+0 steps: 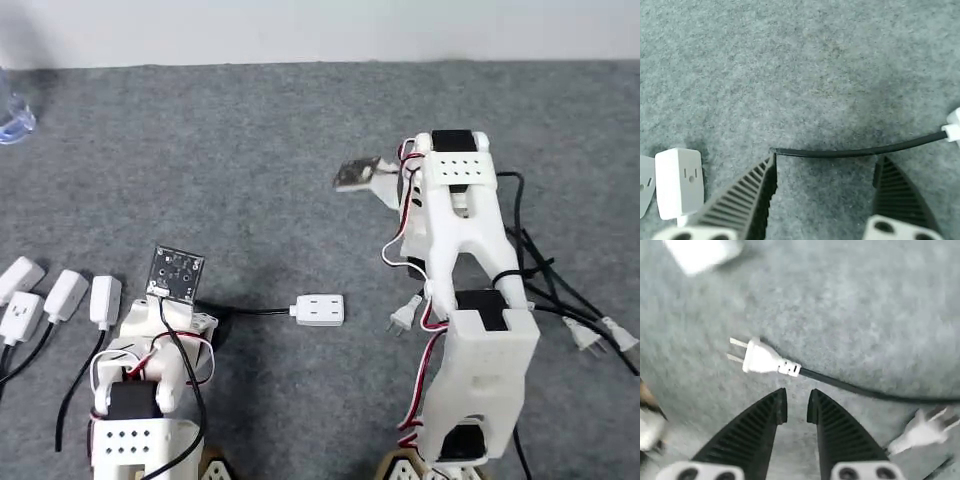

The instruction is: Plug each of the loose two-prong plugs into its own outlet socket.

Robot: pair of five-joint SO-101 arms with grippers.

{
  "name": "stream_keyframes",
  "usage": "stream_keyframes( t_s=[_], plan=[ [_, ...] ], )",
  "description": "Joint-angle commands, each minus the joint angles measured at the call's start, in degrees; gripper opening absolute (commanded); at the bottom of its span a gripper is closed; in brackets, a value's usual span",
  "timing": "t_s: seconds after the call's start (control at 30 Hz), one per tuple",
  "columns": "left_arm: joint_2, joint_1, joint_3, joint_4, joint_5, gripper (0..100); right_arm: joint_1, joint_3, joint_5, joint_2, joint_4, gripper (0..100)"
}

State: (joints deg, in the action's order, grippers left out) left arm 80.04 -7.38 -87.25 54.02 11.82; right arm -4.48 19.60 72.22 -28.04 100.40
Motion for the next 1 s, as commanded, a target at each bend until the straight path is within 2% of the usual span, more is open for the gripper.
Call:
stream_keyframes(
  t_s=[0.0,0.23,0.33,0.57,0.77,0.97],
  plan=[
    [0.7,0.26,0.31,-1.05,0.97,29,1.01,-0.09,7.82,0.31,2.59,10.5],
    [0.53,0.26,0.31,-1.05,2.73,29,-0.92,-6.42,20.31,0.84,2.42,31.6],
    [0.62,0.35,0.31,-0.44,2.81,29,-1.63,-10.11,26.64,0.84,2.42,34.2],
    [0.62,0.35,0.4,-0.44,2.9,29,-3.03,-18.37,34.29,0.84,2.24,28.8],
    [0.62,0.35,0.4,-0.35,2.9,29,-0.31,-23.47,34.64,0.92,-1.63,22.9],
    [0.62,0.35,0.4,-0.35,2.9,29,1.01,-23.47,34.46,0.66,-4.0,2.8]
  ],
)
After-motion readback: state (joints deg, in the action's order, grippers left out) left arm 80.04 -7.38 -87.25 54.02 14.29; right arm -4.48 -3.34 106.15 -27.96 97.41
